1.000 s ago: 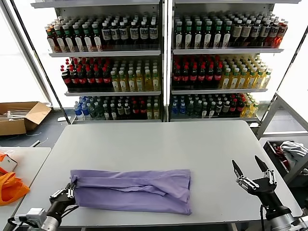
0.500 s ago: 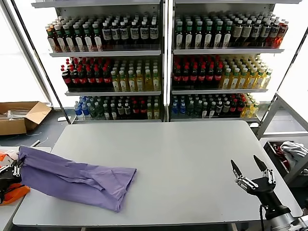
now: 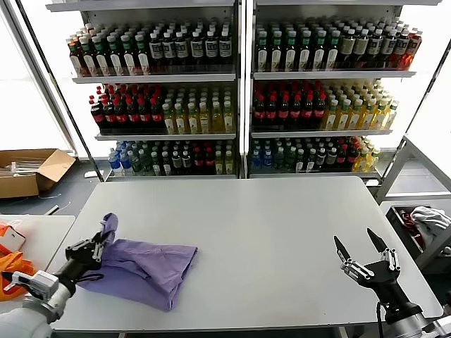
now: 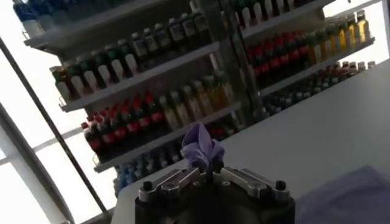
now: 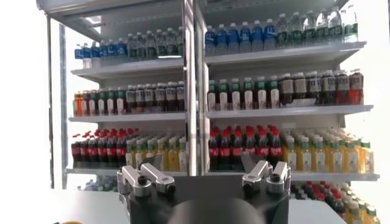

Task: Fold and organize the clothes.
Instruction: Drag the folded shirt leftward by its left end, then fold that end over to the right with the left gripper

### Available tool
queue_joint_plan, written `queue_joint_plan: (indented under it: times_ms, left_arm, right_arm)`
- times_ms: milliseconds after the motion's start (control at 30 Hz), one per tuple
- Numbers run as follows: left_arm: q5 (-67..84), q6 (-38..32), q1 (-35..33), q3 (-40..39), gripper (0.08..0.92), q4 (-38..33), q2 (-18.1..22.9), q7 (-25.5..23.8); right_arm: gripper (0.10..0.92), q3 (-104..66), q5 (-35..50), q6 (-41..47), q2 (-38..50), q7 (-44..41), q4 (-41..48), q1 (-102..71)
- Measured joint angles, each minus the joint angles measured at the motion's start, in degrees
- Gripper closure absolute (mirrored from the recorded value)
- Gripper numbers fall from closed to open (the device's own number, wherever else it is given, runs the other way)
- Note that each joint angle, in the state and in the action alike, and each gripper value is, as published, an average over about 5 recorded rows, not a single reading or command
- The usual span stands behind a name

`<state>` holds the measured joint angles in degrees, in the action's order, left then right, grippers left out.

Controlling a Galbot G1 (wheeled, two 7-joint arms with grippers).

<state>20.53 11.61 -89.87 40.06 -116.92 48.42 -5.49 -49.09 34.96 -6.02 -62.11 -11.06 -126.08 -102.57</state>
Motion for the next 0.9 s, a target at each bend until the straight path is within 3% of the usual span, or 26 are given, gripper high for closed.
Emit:
queue_joint_plan:
  times_ms: [300,567,667,900]
  left_arm:
    - [-2.7,2.5,6.7,-13.8,0.895,2.0,2.8,1.9]
    - [-1.7,5.4,9.1,-18.8,0.888,2.5,5.7,3.7]
    - [-1.5,6.2,9.0,-19.5,0.850,2.3,6.4,3.7]
    - [-1.3,7.5,7.4,-19.8,0.654,0.5,7.3,3.4]
  right_arm:
    - [0.203,0.8,-0.8,0.3,-0.7,-0.2,0.5,0.5]
    - [0.203,1.3,-1.0,0.5,-0.3,-0.2,1.3,1.2]
    - [0.203,1.7,-1.0,0.5,-0.2,-0.2,1.6,1.5]
    - [0.203,2.0,-1.1,0.6,0.0,-0.2,1.9,2.0]
